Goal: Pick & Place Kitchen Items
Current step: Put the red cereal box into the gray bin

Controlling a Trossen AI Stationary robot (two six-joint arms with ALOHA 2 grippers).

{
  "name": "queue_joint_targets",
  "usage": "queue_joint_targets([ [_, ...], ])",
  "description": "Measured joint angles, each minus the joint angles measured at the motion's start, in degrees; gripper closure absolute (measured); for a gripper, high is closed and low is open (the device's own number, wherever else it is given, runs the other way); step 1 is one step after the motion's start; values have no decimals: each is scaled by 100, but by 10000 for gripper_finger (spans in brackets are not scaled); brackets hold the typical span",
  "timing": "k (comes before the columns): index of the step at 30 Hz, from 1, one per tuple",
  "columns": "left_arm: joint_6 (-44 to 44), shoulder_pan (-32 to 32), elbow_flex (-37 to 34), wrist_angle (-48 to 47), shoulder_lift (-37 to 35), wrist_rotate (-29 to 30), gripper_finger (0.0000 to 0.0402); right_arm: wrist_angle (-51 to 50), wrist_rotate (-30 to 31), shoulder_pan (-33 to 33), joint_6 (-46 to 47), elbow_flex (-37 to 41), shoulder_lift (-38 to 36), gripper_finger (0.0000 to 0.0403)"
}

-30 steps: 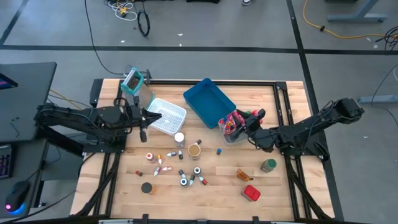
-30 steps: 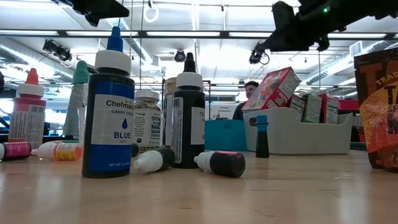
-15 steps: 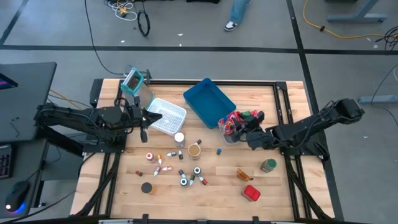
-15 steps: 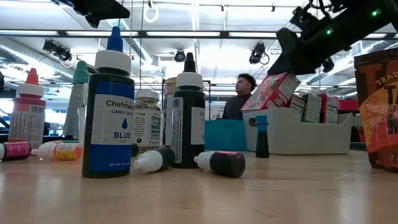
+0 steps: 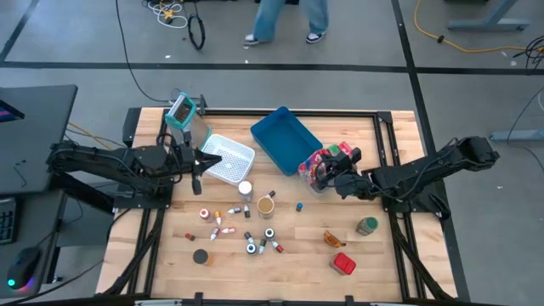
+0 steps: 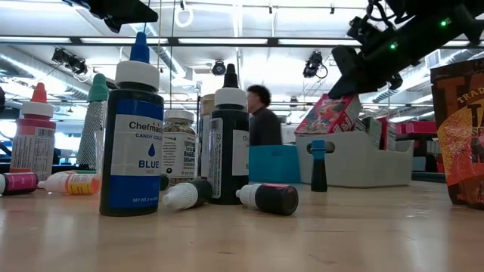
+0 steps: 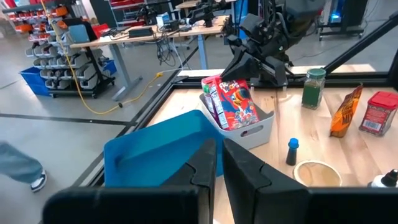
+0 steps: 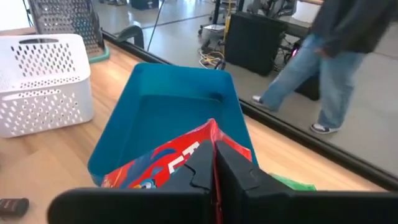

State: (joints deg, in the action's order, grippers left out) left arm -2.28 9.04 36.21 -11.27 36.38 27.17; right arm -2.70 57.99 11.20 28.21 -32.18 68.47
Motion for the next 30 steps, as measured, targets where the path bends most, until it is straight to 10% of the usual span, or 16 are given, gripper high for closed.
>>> queue_joint_targets([
  [13,-31,0,0,0,0,21,368,1069,246,2,-2286,-356,7,400],
  [30,58,0,0,0,0,24,368,-1620,-325,87,-1239,-1307,276,401],
])
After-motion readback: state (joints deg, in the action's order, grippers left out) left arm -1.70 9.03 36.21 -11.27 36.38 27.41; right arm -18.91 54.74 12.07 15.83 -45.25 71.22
